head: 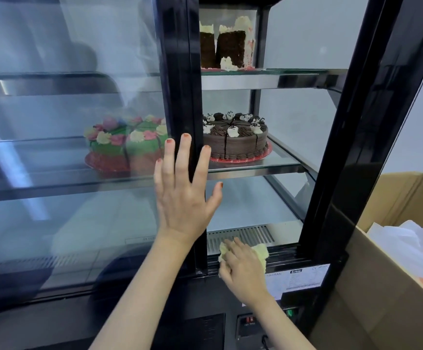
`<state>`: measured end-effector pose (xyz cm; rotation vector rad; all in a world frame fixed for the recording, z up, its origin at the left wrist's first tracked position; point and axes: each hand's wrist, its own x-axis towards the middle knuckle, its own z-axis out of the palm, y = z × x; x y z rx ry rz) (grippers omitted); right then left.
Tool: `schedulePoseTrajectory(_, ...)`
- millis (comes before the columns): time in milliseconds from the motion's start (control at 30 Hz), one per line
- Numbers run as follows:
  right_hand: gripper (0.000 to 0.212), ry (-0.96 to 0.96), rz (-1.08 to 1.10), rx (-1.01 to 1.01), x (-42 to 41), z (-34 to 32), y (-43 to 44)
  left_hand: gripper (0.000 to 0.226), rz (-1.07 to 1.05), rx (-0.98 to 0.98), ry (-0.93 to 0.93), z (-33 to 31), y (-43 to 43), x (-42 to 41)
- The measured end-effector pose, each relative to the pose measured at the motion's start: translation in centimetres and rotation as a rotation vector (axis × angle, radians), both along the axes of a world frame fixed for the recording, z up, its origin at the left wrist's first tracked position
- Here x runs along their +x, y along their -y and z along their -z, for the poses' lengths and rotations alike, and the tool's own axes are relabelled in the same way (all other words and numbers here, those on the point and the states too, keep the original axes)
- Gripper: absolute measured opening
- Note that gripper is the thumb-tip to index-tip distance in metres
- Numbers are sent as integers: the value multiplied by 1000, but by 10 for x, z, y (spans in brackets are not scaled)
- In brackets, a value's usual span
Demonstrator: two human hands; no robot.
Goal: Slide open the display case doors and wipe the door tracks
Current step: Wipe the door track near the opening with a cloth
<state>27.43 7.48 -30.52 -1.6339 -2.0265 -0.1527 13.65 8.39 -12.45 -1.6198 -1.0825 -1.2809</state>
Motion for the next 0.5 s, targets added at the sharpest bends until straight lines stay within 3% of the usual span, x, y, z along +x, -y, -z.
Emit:
schedulePoseTrajectory(100,35,-2,-5,52,18,3,-1,63,-155,5,-47,11,-16,0)
schedulePoseTrajectory(233,29,-53,23,107,44,5,-2,63,-176,44,-75,14,-19,1)
schedulePoseTrajectory(400,39,-137,114,111,15,4,-3,62,-199,56,-85,15,-20,4)
schedulePoseTrajectory(500,45,-136,59,94,-21,5,0,63,-197,66,-85,15,-21,4)
